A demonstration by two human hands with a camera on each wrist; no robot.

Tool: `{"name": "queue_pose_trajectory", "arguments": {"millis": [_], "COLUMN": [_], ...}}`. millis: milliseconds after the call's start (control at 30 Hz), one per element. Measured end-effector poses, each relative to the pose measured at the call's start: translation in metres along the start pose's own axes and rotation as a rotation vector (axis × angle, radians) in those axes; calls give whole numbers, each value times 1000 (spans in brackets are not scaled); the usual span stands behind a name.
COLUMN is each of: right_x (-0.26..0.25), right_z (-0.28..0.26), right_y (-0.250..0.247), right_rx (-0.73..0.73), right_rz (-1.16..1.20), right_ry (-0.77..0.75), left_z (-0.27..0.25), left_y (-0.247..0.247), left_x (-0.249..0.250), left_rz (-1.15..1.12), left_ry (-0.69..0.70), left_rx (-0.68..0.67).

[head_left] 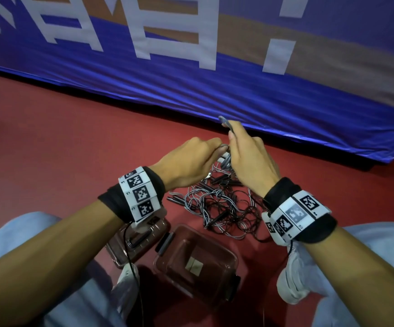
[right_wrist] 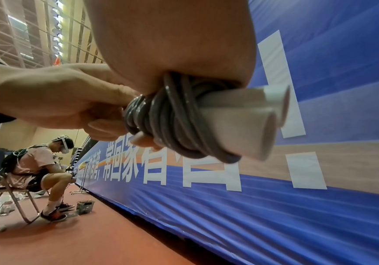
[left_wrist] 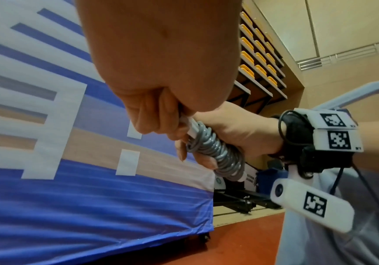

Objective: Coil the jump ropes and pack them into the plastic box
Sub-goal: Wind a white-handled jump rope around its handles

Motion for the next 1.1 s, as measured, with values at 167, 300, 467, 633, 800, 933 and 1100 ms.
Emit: {"name": "queue_pose_trajectory", "arguments": {"millis": [167, 300, 467, 633, 800, 933, 1100], "right_x": [-1, -1, -3, -4, -6, -3, -3], "right_z": [0, 0, -3, -6, -1, 2, 0], "right_y": [4, 6, 10, 12, 4, 1, -1], "right_rx": [-5, -29, -79, -148, -152, -183, -188], "right_rz": [-85, -188, -314, -359, -347, -313, -300], "right_ry": [-52, -81, -107, -131, -151, -155, -172], "left_z": [5, 7, 9, 7, 4, 4, 4], "left_y": [5, 11, 10, 10, 14, 16, 19], "left_x": [-2, -8, -11, -19, -23, -21, -22], "left_rz": [-227, -499, -364, -1224, -1733, -1666, -1563], "left_ry": [-307, -511, -553, -916, -929, -905, -868], "left_rx": [179, 149, 22, -140, -109, -1, 15]}}
Point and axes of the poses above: each hand's wrist, its own z-axis towards the middle knuckle, its own y-axis out of the palm, x = y × z, the point moved 3 cm from there along z, towards the middle knuckle, and after that the axes turned 11 degrees about y, right-handed, at the moved point
